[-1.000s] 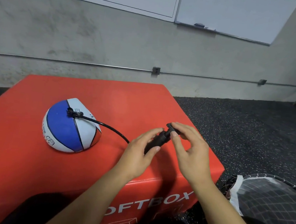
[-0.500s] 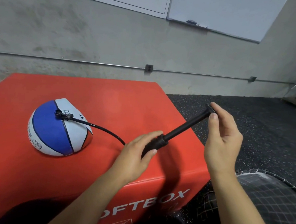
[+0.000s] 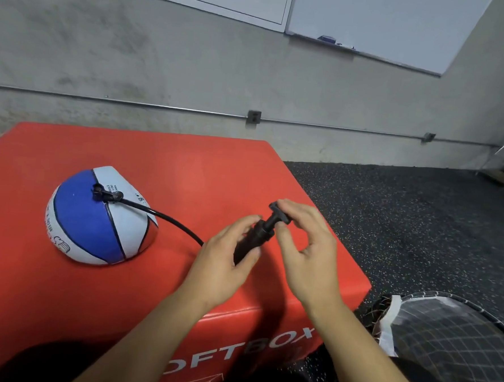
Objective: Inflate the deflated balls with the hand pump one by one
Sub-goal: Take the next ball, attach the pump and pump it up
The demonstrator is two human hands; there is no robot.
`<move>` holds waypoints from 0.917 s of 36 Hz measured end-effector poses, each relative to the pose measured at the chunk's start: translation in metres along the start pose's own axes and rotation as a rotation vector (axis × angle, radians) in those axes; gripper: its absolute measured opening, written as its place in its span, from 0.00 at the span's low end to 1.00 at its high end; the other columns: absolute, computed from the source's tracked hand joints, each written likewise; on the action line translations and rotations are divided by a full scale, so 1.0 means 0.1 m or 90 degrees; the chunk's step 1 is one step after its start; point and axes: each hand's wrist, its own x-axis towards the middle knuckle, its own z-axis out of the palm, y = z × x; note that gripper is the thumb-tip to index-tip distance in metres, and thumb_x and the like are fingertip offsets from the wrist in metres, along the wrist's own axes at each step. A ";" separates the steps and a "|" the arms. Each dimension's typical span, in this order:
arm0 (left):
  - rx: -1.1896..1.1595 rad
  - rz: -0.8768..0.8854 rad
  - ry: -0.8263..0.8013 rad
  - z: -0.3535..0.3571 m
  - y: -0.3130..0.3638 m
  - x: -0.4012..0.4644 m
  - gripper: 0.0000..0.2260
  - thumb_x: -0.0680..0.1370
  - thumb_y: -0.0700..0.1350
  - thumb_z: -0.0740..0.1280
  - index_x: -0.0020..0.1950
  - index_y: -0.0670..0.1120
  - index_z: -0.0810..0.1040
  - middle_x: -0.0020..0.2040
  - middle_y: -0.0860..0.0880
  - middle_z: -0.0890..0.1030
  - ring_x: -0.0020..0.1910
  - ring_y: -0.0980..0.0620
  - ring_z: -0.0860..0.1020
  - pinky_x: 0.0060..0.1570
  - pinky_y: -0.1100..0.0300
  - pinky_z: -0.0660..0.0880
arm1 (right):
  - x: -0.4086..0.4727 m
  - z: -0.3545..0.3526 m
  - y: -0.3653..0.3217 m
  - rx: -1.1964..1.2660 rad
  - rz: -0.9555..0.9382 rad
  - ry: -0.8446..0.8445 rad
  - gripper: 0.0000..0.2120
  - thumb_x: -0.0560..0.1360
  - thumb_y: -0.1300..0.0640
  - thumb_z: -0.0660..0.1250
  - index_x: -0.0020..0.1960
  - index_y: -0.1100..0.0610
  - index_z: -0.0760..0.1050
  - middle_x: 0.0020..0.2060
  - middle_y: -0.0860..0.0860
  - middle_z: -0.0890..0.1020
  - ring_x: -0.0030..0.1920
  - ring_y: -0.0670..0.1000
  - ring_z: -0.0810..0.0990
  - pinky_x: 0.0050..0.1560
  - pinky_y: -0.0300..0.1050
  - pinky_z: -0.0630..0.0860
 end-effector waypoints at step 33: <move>0.098 0.032 -0.070 0.01 0.06 -0.01 0.27 0.79 0.56 0.71 0.76 0.67 0.66 0.66 0.64 0.78 0.63 0.62 0.78 0.63 0.54 0.77 | 0.20 -0.53 -0.01 0.026 0.033 0.213 0.15 0.83 0.61 0.66 0.67 0.53 0.80 0.62 0.49 0.82 0.65 0.52 0.81 0.68 0.57 0.76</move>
